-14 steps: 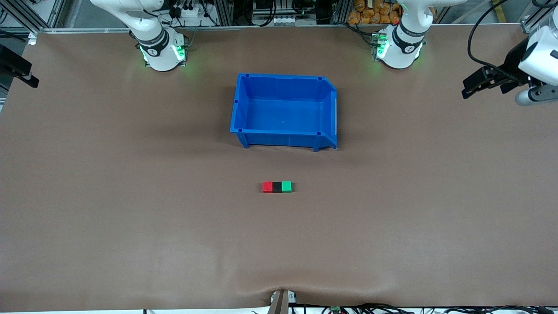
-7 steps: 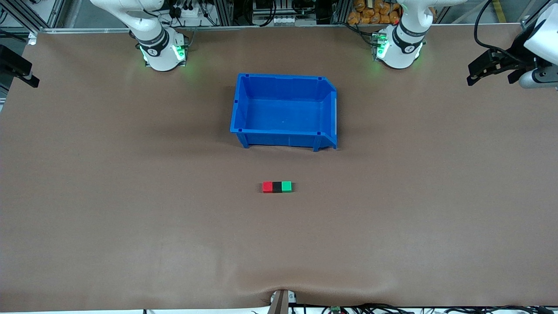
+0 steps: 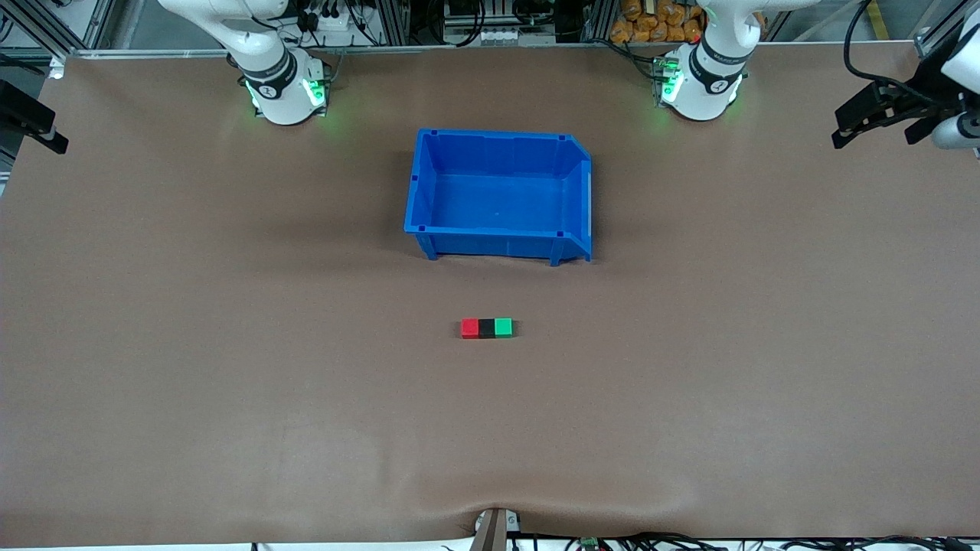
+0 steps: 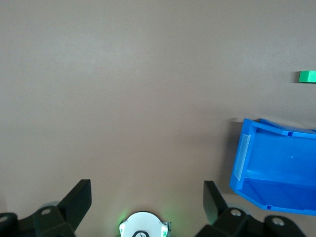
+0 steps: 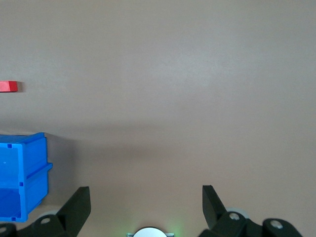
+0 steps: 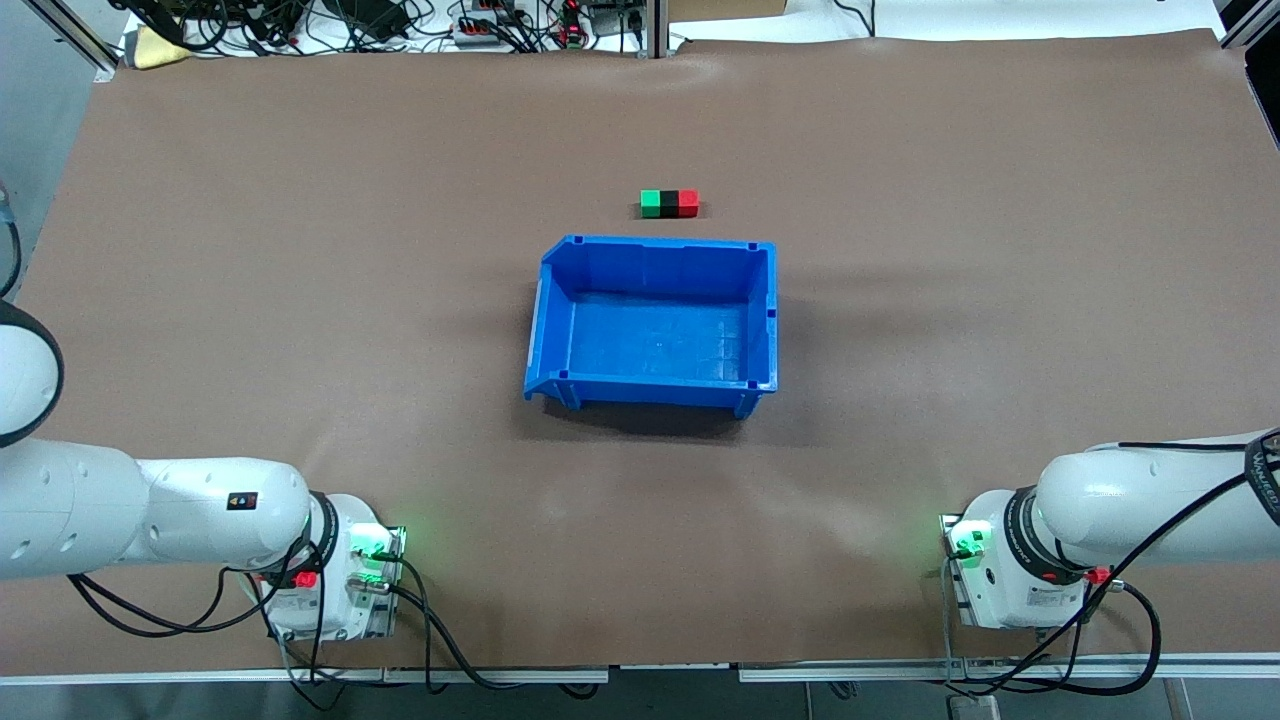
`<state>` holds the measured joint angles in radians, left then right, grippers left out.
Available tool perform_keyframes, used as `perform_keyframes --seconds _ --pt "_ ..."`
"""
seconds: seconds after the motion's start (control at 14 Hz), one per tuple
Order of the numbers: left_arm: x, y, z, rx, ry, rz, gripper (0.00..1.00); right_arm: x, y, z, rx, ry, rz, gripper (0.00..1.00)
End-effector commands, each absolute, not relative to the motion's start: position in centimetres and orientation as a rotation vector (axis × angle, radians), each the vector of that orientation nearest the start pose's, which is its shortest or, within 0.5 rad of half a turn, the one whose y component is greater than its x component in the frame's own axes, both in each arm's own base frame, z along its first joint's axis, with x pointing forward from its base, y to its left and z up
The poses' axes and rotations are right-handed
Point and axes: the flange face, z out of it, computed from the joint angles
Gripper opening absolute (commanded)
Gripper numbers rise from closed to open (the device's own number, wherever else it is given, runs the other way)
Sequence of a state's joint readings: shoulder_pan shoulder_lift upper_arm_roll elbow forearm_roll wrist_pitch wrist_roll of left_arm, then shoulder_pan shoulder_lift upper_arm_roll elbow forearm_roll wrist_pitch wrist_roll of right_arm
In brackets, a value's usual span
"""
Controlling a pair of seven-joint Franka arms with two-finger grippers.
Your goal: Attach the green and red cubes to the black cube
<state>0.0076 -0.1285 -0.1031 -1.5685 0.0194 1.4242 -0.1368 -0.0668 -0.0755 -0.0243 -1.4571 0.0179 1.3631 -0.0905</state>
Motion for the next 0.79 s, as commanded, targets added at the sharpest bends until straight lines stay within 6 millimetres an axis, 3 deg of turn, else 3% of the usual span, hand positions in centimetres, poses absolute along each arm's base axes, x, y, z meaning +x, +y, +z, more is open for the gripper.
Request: perform_keyframes --seconds 0.0,0.71 --pt "49.46 -5.08 68.56 -3.087 -0.028 0.033 1.0 50.22 -4.63 69.97 -3.107 0.002 0.031 1.0" --pt "49.09 -5.65 67.99 -3.087 -0.011 0.094 1.0 50.21 -4.85 69.98 -3.106 0.009 0.028 1.0"
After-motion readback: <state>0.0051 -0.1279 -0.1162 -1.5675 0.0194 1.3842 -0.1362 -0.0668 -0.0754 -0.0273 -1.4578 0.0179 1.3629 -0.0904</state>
